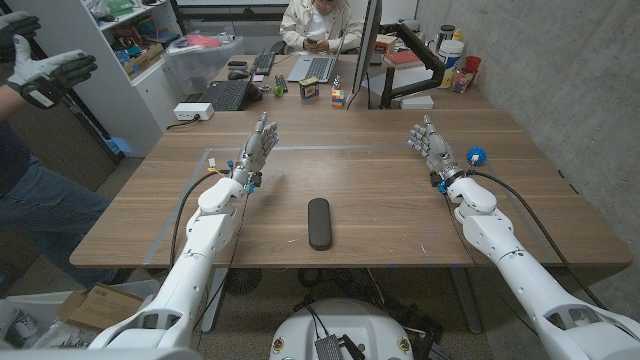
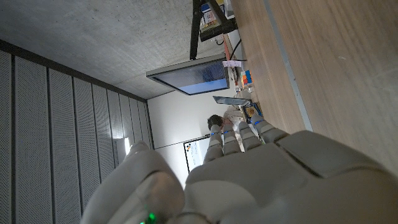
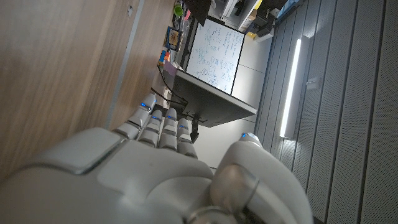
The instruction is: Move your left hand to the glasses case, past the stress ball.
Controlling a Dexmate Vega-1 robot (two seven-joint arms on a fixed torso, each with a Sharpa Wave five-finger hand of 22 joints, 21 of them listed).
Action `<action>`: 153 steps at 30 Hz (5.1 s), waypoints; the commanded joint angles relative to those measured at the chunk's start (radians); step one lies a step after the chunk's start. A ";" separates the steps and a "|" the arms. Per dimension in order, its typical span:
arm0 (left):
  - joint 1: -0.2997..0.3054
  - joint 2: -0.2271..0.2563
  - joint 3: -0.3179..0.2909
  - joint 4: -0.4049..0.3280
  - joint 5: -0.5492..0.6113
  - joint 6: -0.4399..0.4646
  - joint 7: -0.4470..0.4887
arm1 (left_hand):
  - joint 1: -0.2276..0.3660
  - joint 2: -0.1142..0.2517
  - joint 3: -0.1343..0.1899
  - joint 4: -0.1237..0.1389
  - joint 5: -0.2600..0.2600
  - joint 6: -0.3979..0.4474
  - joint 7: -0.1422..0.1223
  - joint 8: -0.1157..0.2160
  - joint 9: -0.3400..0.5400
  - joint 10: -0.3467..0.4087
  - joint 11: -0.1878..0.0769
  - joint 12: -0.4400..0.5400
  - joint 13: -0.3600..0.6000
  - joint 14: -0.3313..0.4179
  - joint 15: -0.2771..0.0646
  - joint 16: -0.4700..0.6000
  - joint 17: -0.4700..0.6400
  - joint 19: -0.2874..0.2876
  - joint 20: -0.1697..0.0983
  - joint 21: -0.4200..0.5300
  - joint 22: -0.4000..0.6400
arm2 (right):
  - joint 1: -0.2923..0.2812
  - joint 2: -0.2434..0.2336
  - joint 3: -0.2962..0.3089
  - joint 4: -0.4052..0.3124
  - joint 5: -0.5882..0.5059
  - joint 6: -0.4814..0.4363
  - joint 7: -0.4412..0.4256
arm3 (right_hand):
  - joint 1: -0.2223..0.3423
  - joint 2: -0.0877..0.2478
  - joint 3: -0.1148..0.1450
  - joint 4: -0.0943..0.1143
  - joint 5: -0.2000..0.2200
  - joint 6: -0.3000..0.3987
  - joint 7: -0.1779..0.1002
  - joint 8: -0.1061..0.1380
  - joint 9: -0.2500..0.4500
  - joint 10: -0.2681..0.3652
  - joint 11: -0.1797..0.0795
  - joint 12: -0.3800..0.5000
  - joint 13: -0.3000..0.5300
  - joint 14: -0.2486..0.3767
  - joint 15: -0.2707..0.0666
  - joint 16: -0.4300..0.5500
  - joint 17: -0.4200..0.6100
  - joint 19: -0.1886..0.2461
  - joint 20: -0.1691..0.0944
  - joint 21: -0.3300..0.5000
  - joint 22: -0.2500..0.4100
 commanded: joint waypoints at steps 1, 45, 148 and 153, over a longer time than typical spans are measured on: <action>-0.002 -0.115 -0.126 -0.014 0.143 0.036 -0.096 | 0.010 0.000 -0.004 0.004 0.002 0.009 0.001 0.004 0.005 0.007 -0.001 0.003 0.004 -0.003 0.003 0.003 0.001 -0.005 -0.002 0.001 0.001 | -0.011 0.065 0.077 -0.005 -0.072 -0.027 0.044 | 0.007 0.000 -0.002 0.006 0.002 0.010 -0.001 0.007 0.004 0.006 0.001 0.003 0.002 0.008 0.002 0.005 0.001 0.011 0.004 -0.006 0.005; 0.037 -0.178 -0.192 -0.089 0.269 0.043 -0.179 | 0.023 0.009 -0.011 0.000 -0.003 0.001 -0.007 -0.003 0.006 -0.001 0.002 -0.001 0.005 -0.008 0.005 0.002 0.001 -0.014 0.019 -0.007 0.002 | -0.028 0.128 0.143 -0.022 -0.138 -0.040 0.079 | 0.006 0.001 -0.006 0.004 0.000 0.015 -0.012 0.009 0.004 0.010 0.001 0.002 0.002 0.009 0.001 0.004 0.001 0.017 0.006 -0.028 0.006; 0.123 -0.146 -0.131 -0.256 0.318 -0.062 -0.252 | 0.056 0.021 -0.027 -0.011 -0.013 0.002 -0.017 -0.005 0.006 -0.003 -0.004 -0.001 0.005 -0.010 0.001 0.003 0.001 -0.035 0.030 -0.016 0.003 | -0.017 0.135 0.147 0.002 -0.142 -0.018 0.078 | -0.001 0.006 -0.015 0.001 -0.002 0.031 -0.018 0.010 0.004 0.015 0.001 0.000 0.002 0.013 0.002 0.002 0.001 0.034 0.008 -0.075 0.007; 0.125 -0.146 -0.127 -0.260 0.320 -0.065 -0.252 | 0.057 0.022 -0.028 -0.011 -0.013 0.002 -0.017 -0.005 0.006 -0.003 -0.002 -0.001 0.005 -0.010 0.001 0.003 0.001 -0.036 0.031 -0.016 0.003 | -0.012 0.138 0.146 0.011 -0.142 -0.016 0.084 | -0.001 0.006 -0.015 0.000 -0.002 0.031 -0.018 0.010 0.004 0.016 0.001 0.001 0.002 0.013 0.002 0.002 0.001 0.035 0.008 -0.077 0.007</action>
